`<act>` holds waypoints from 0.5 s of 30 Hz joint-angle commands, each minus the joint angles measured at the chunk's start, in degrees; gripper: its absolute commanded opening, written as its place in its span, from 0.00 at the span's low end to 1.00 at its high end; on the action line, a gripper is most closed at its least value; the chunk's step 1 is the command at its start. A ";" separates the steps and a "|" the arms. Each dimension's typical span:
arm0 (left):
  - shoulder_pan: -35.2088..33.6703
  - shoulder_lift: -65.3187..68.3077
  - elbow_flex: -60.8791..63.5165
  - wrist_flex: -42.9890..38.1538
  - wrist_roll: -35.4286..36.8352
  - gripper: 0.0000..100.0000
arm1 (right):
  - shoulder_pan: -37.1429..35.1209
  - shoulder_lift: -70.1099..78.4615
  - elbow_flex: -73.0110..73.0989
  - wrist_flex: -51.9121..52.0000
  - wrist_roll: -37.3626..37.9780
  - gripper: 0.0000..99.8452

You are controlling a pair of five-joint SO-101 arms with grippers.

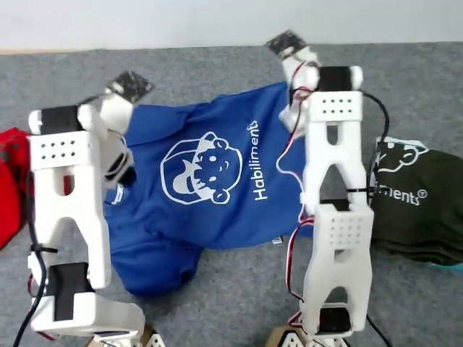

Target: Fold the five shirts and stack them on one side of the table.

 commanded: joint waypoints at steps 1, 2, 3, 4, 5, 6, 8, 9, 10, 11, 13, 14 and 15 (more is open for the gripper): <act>1.05 -1.85 6.20 -1.85 -1.23 0.17 | -3.38 -8.66 19.16 2.15 -0.35 0.04; 1.32 -1.93 7.96 -3.08 -1.14 0.17 | -4.35 -8.66 22.42 1.54 -0.35 0.03; 1.49 -1.93 9.27 -4.22 -1.05 0.17 | -4.88 -8.22 24.88 0.66 -0.35 0.01; 1.58 -1.93 10.24 -5.19 -0.97 0.17 | -5.14 -7.43 26.99 -0.66 -0.35 0.01; 1.58 -1.93 10.86 -5.98 -0.97 0.17 | -5.23 -6.29 28.22 -2.15 -0.26 0.01; 1.58 -1.93 11.12 -6.59 -0.88 0.17 | -5.14 -4.88 28.48 -3.56 -0.26 0.01; 1.32 -2.29 10.95 -7.47 0.09 0.17 | -4.09 -1.45 28.31 -6.64 0.26 0.01; 1.32 -2.46 10.95 -8.09 0.35 0.17 | -3.74 0.22 28.22 -8.75 1.32 0.01; 1.23 -2.55 10.86 -8.35 0.35 0.17 | -3.38 1.98 27.60 -10.59 2.64 0.01; 1.23 -2.55 10.59 -8.44 0.35 0.17 | -2.86 3.74 26.64 -12.35 3.87 0.01; 1.23 -2.55 9.54 -8.18 0.35 0.17 | -1.45 6.81 22.59 -14.46 4.84 0.01; 1.14 -2.64 8.92 -8.18 0.62 0.17 | -0.84 8.40 19.69 -15.08 4.84 0.01; 1.14 -2.64 8.31 -8.18 1.14 0.17 | -0.04 9.98 16.26 -15.43 4.84 0.01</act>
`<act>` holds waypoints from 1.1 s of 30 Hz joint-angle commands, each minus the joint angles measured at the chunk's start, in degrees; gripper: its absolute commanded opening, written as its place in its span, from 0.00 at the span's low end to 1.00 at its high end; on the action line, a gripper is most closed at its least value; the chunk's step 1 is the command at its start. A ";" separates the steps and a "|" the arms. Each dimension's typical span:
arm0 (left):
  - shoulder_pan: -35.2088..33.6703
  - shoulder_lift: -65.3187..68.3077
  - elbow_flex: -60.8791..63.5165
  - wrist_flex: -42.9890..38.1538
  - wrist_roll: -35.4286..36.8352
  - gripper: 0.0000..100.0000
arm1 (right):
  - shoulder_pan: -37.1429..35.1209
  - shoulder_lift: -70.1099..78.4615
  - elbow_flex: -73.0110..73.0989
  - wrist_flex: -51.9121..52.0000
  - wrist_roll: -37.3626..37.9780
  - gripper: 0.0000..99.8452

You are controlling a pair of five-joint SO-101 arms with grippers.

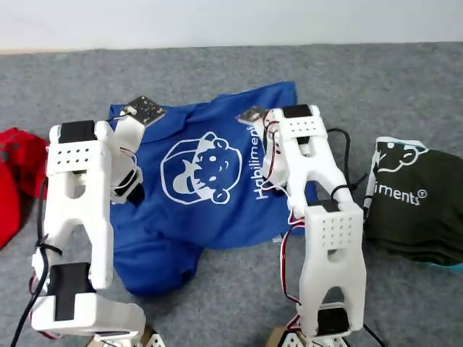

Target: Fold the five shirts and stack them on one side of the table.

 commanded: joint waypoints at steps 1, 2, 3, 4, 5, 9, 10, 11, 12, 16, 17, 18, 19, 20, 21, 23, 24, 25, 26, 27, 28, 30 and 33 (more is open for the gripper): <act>-0.18 -2.64 -3.12 -0.70 1.58 0.17 | 3.47 4.62 -12.31 -4.09 1.14 0.01; -0.44 -2.64 -3.65 -0.70 1.93 0.17 | 4.00 5.93 -15.82 -4.26 1.14 0.01; -0.62 -2.64 -4.18 -0.70 2.02 0.17 | 4.53 7.52 -19.60 -4.53 1.14 0.01; -0.79 -2.64 -4.53 -0.70 2.02 0.17 | 4.97 8.92 -23.38 -4.62 1.14 0.01; -0.88 -2.64 -4.79 -0.70 2.02 0.17 | 5.23 10.51 -27.34 -4.62 1.14 0.01; -0.88 -2.64 -4.88 -0.70 2.02 0.17 | 5.76 16.92 -42.73 -3.91 0.97 0.01; -0.88 -2.64 -4.88 -0.70 2.02 0.17 | 5.58 18.15 -45.89 -3.03 0.97 0.01; -0.88 -2.64 -4.88 -0.70 2.02 0.17 | 5.41 19.12 -49.14 -1.19 0.97 0.01; -0.88 -2.64 -4.88 -0.70 2.02 0.17 | 4.79 20.09 -52.04 0.92 0.88 0.01; -0.18 -2.64 -4.88 1.76 1.76 0.17 | 2.07 22.02 -61.36 12.09 0.88 0.02; 0.70 -2.64 -4.88 2.81 1.76 0.17 | 1.54 22.11 -62.68 14.02 0.88 0.02; 1.58 -2.64 -4.88 4.13 1.67 0.17 | 1.36 21.76 -62.86 14.29 0.88 0.02; 2.46 -2.64 -4.88 5.45 1.67 0.17 | 1.45 21.41 -62.51 14.20 0.88 0.02; 3.78 -2.64 -4.88 6.59 1.67 0.17 | 1.45 20.62 -62.24 14.20 0.88 0.03; 4.92 -2.64 -4.70 7.65 1.67 0.17 | 1.45 19.74 -61.80 14.20 0.88 0.06; 7.47 -2.55 -4.35 9.05 1.67 0.17 | 1.27 17.54 -59.60 14.20 0.79 0.13; 8.79 -2.55 -3.38 9.14 1.76 0.17 | 1.10 16.40 -58.55 14.20 -0.09 0.16; 10.20 -2.55 -2.07 9.14 1.76 0.17 | 1.10 15.08 -57.23 14.11 -1.67 0.18; 11.69 -2.55 -0.48 9.14 1.76 0.17 | 1.10 13.67 -56.09 14.11 -3.16 0.19; 13.27 -2.55 1.36 9.05 1.76 0.17 | 1.19 12.26 -54.77 14.11 -4.22 0.19; 15.03 -2.55 3.30 9.05 1.76 0.17 | 1.27 10.86 -53.19 14.11 -4.57 0.19; 18.81 -2.55 7.52 9.05 1.85 0.17 | 1.54 8.40 -50.29 14.11 -4.75 0.19; 23.56 -2.55 12.97 8.97 1.93 0.17 | 2.77 5.49 -46.15 14.02 -4.75 0.19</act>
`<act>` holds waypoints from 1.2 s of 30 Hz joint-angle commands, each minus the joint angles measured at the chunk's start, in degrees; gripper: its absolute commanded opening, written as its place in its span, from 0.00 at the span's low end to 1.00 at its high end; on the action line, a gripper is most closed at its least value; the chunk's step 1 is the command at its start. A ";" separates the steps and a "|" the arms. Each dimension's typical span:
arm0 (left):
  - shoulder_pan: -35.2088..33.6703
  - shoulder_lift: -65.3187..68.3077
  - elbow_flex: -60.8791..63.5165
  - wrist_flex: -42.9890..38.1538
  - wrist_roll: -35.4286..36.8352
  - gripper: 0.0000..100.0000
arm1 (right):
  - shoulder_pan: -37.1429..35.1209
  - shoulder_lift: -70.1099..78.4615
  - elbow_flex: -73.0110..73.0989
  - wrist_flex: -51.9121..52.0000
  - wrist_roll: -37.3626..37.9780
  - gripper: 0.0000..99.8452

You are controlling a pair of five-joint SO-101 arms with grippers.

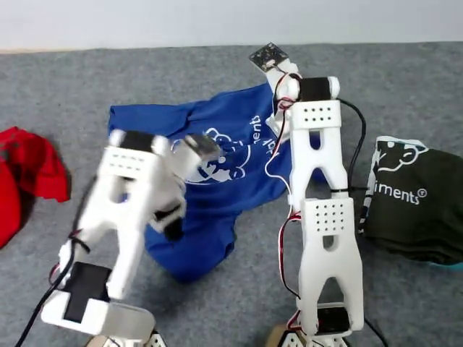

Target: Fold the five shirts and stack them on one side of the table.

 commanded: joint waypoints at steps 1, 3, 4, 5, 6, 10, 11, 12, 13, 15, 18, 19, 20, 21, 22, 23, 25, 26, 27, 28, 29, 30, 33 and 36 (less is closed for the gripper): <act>5.63 -2.55 4.62 1.32 0.00 0.17 | 1.63 -6.99 2.99 2.51 -0.79 0.19; 7.56 -2.55 6.64 0.18 0.09 0.17 | 2.77 -8.13 5.19 2.51 -0.79 0.19; 8.26 -2.55 7.25 -0.53 0.18 0.17 | 3.12 -8.48 6.07 2.51 -0.79 0.19; 8.97 -2.55 7.78 -1.32 0.35 0.17 | 3.56 -8.92 7.03 2.51 -0.79 0.19; 9.67 -2.37 8.22 -2.20 1.05 0.17 | 4.00 -9.27 7.74 2.51 -0.79 0.19; 12.31 -1.93 10.77 -7.38 2.90 0.17 | 5.14 -10.07 8.97 2.51 -0.79 0.19; 13.01 -1.93 11.56 -8.70 2.90 0.17 | 5.14 -10.33 9.05 2.51 -0.79 0.19; 13.63 -1.93 12.53 -10.20 2.99 0.17 | 5.14 -10.59 9.05 2.51 -0.79 0.19; 13.98 -1.85 13.58 -11.78 2.99 0.17 | 5.14 -10.77 9.05 2.51 -0.79 0.19; 14.07 -1.85 16.13 -15.12 2.99 0.17 | 4.88 -11.12 9.05 2.51 -0.79 0.19; 13.71 -1.85 20.18 -18.90 2.99 0.19 | 4.88 -11.47 9.05 2.51 -0.79 0.19; 13.71 -1.85 21.67 -19.69 2.99 0.20 | 4.97 -11.47 9.05 2.51 -0.79 0.19; 13.71 -1.85 23.08 -20.48 2.99 0.20 | 5.05 -11.56 9.05 2.51 -0.79 0.19; 13.71 -1.85 24.66 -21.54 2.99 0.20 | 5.14 -11.56 9.05 2.51 -0.79 0.19; 13.71 -1.85 26.07 -22.77 2.99 0.20 | 5.14 -11.56 9.05 2.51 -0.79 0.19; 13.63 -1.85 27.47 -24.00 2.99 0.20 | 5.14 -11.47 9.05 2.51 -0.79 0.19; 12.13 -1.93 28.88 -25.49 2.99 0.20 | 5.14 -11.47 9.05 2.51 -0.79 0.19; 11.25 -2.02 28.53 -25.67 3.34 0.18 | 5.14 -11.56 9.05 2.51 -0.79 0.19; 10.20 -2.02 28.00 -25.76 3.60 0.15 | 5.14 -11.56 8.97 2.51 -0.79 0.19; 9.14 -2.29 27.30 -25.58 3.34 0.12 | 5.14 -11.56 8.97 2.59 -0.79 0.19; 8.26 -2.55 26.42 -24.97 3.08 0.09 | 5.23 -11.56 8.88 2.59 -0.79 0.19; 7.47 -2.55 25.01 -23.65 2.55 0.05 | 5.23 -11.56 8.88 2.59 -0.79 0.19; 5.36 -2.55 20.18 -18.29 1.49 0.01 | 5.23 -11.56 8.97 2.59 -0.79 0.19; 2.11 -2.55 15.16 -13.89 1.41 0.00 | 5.23 -11.56 8.97 2.59 -0.79 0.19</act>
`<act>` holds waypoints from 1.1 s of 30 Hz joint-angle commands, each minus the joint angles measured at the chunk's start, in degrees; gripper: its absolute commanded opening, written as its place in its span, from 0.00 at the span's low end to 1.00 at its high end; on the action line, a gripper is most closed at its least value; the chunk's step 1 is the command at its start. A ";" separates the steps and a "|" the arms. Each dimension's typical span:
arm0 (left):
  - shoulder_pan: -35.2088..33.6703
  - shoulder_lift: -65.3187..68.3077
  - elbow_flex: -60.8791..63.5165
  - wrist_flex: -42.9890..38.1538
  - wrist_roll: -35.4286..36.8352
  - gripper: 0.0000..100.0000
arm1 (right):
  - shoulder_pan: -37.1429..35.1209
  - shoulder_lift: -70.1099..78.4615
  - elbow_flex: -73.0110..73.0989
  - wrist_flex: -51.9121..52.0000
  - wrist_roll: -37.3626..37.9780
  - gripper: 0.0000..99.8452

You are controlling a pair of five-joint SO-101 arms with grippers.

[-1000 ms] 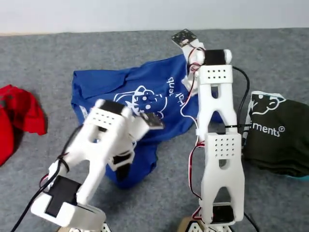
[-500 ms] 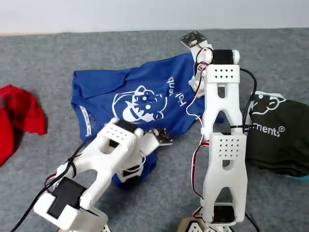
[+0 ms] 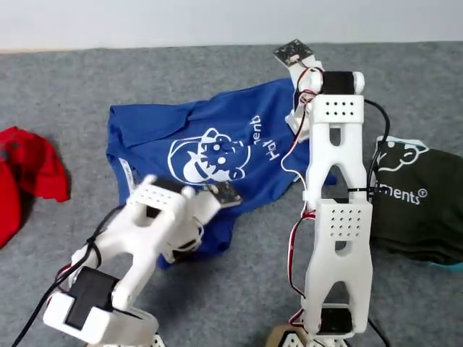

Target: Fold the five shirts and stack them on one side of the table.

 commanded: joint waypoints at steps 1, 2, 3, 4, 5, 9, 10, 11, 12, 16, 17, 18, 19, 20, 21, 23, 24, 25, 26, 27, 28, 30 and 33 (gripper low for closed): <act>-4.13 -1.14 -6.73 5.63 -1.67 0.00 | 0.57 -4.44 -0.35 2.68 -0.62 0.19; -5.63 -1.14 -8.66 6.95 -1.67 0.00 | 0.57 -4.88 -0.26 2.68 -0.62 0.19; -7.03 -1.14 -10.59 8.18 -1.67 0.00 | 0.57 -5.41 -0.18 2.68 -0.62 0.19; -8.62 -1.14 -12.79 9.49 -1.67 0.00 | 0.57 -6.20 0.62 2.68 -0.44 0.19; -10.29 -1.14 -15.08 10.64 -1.67 0.00 | 0.66 -7.25 1.85 2.68 -0.35 0.19; -17.58 -1.05 -23.60 12.92 -1.67 0.00 | 1.10 -13.41 12.22 2.59 0.44 0.19; -19.08 -1.05 -25.10 12.92 -1.67 0.00 | 1.10 -15.34 16.00 2.59 1.67 0.19; -20.40 -1.05 -26.24 12.84 -1.67 0.00 | 1.10 -17.27 19.78 2.59 2.90 0.19; -21.63 -0.88 -27.03 12.66 -1.67 0.00 | 1.10 -19.12 23.56 2.59 3.96 0.19; -25.05 -0.44 -27.91 11.08 -1.58 0.00 | 0.84 -24.31 35.25 2.51 7.74 0.24; -25.85 -0.44 -27.82 10.37 -1.49 0.00 | 0.84 -24.84 37.27 2.51 8.35 0.25; -26.64 -0.44 -27.82 9.76 -1.41 0.00 | 0.84 -25.10 38.95 2.51 8.79 0.27; -27.25 -0.44 -27.82 9.32 -1.41 0.00 | 0.84 -25.10 40.09 2.51 9.23 0.27; -27.78 -0.44 -27.74 8.88 -1.41 0.00 | 0.75 -25.01 41.14 2.51 10.11 0.27; -28.13 -0.44 -27.74 8.70 -1.41 0.00 | 0.66 -25.01 42.02 2.51 11.16 0.27; -28.48 -0.44 -27.65 8.09 -1.41 0.00 | -0.57 -25.27 43.69 2.51 12.22 0.27; -28.57 -0.44 -27.65 7.47 -1.41 0.00 | -1.36 -25.54 44.66 2.59 12.40 0.27; -28.57 -0.44 -27.65 7.03 -1.41 0.00 | -2.07 -25.71 45.71 2.59 12.48 0.27; -28.57 -0.44 -27.65 6.59 -1.41 0.00 | -2.59 -26.15 46.86 2.59 12.57 0.27; -28.57 -0.44 -27.65 6.24 -1.41 0.00 | -2.95 -26.59 48.09 2.51 12.66 0.27; -28.57 -0.35 -27.65 5.89 -1.41 0.00 | -3.12 -27.12 49.41 2.51 12.75 0.27; -28.57 -0.35 -27.65 5.63 -1.41 0.00 | -3.82 -28.18 52.13 2.59 13.36 0.27; -28.57 -0.35 -27.56 5.63 -1.41 0.00 | -4.53 -30.11 56.00 2.51 13.27 0.27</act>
